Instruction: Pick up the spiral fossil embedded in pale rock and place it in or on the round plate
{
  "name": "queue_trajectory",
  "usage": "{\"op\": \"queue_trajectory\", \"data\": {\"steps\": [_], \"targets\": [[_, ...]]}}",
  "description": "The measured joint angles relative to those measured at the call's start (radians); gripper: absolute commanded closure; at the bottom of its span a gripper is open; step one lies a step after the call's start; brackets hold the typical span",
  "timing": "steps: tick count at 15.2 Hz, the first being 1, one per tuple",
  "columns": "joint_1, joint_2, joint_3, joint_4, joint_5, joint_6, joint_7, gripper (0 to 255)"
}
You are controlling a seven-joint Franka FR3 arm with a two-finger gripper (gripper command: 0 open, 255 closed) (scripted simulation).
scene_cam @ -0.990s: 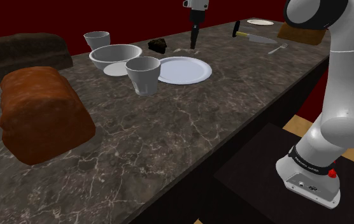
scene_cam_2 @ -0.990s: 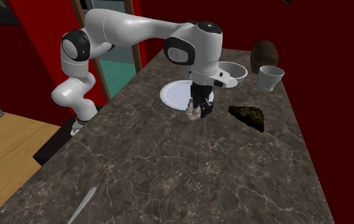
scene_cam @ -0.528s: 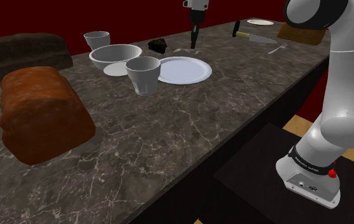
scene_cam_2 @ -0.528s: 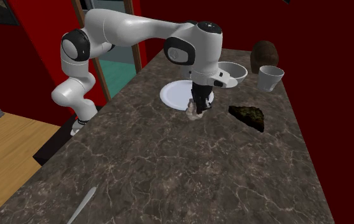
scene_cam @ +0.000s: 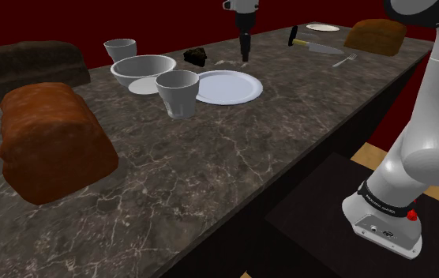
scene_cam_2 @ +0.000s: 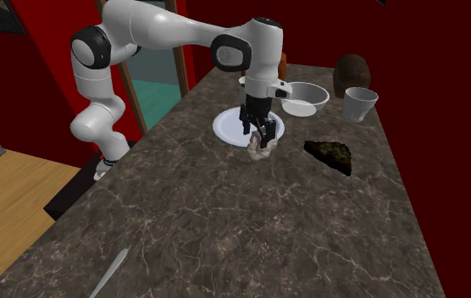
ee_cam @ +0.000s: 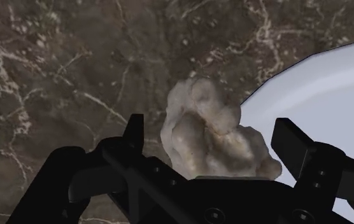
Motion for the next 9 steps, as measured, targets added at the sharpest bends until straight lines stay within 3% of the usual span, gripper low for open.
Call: {"op": "queue_trajectory", "data": {"steps": [9], "targets": [[0.010, -0.022, 0.001, -0.121, -0.032, 0.100, -0.003, 0]]}}
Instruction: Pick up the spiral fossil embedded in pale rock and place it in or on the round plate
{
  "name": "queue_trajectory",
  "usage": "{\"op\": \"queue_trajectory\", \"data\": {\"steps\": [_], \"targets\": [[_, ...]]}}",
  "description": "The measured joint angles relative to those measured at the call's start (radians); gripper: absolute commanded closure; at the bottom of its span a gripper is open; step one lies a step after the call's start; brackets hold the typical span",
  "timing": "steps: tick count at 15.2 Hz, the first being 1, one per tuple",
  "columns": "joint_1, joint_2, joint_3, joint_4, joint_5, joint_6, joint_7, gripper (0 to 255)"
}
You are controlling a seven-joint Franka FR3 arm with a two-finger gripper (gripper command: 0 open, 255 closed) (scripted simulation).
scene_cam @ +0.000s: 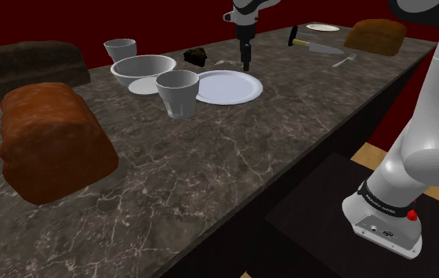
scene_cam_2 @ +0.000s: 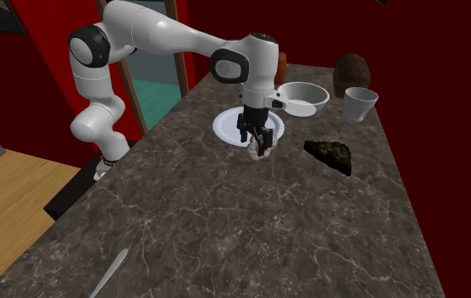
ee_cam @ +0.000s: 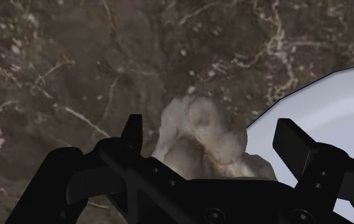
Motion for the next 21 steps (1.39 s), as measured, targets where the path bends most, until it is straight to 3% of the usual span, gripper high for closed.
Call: {"op": "queue_trajectory", "data": {"steps": [4, 5, 15, 21], "targets": [[0.000, 0.000, 0.000, -0.002, 0.000, 0.002, 0.000, 0], [0.000, 0.000, 0.000, -0.002, 0.000, 0.002, 0.000, 255], [0.000, 0.000, 0.000, -0.002, 0.000, 0.003, 0.000, 255], [0.000, -0.004, 0.000, 0.059, 0.000, -0.062, -0.004, 255]]}}
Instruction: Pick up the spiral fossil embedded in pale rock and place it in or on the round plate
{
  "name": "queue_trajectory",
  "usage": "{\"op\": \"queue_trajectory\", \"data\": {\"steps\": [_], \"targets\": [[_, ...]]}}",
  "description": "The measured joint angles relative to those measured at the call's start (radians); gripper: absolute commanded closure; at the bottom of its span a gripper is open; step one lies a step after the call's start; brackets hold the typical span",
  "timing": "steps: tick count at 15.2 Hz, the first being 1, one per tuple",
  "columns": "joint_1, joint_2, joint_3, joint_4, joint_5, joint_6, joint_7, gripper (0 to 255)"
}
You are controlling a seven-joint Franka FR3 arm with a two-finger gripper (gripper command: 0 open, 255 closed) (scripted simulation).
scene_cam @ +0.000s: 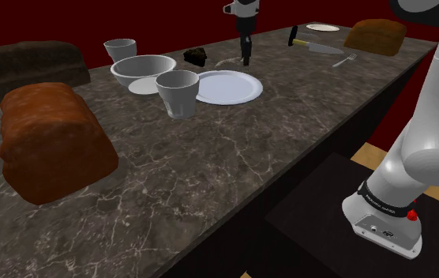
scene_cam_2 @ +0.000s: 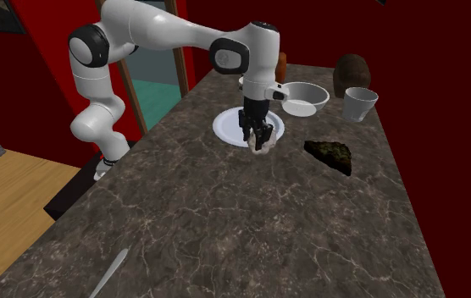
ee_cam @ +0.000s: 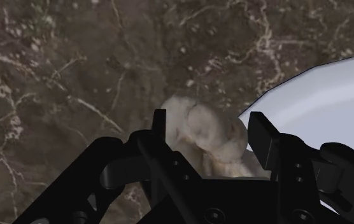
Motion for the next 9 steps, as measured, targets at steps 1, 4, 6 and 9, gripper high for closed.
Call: {"op": "queue_trajectory", "data": {"steps": [1, 4, 6, 9], "targets": [[-0.001, 0.001, 0.000, 0.016, 0.001, -0.014, -0.002, 255], [-0.002, 0.004, -0.001, 0.062, 0.002, -0.057, -0.007, 255], [-0.003, 0.008, -0.001, 0.092, 0.002, -0.084, -0.009, 255], [-0.004, 0.012, -0.002, 0.139, 0.003, -0.127, -0.013, 255]]}}
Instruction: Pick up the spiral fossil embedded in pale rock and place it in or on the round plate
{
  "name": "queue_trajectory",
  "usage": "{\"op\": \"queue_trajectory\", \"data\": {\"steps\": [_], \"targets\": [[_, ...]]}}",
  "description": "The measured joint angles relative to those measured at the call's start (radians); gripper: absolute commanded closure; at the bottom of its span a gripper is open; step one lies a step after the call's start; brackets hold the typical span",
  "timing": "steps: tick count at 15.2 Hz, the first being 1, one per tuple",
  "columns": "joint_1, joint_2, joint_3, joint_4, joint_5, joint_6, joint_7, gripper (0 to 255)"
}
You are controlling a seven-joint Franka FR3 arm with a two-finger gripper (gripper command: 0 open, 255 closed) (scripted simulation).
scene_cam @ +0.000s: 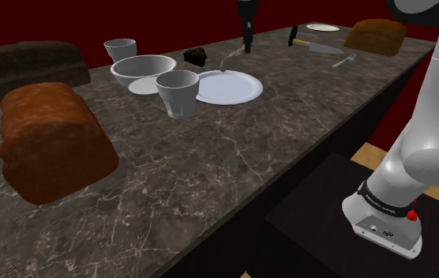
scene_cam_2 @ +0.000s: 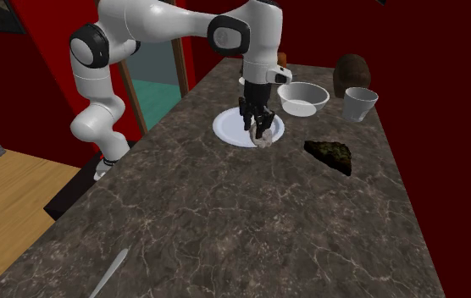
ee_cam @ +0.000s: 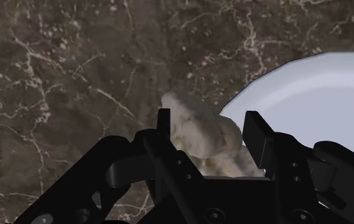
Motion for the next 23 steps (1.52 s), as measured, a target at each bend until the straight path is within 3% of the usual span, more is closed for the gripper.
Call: {"op": "queue_trajectory", "data": {"steps": [3, 13, 23], "targets": [[0.005, -0.004, 0.002, 0.025, -0.001, -0.028, 0.006, 255], [0.131, -0.196, 0.084, -0.198, -0.033, -0.009, 0.214, 255], [0.144, -0.236, 0.099, -0.351, -0.032, 0.078, 0.244, 255]]}}
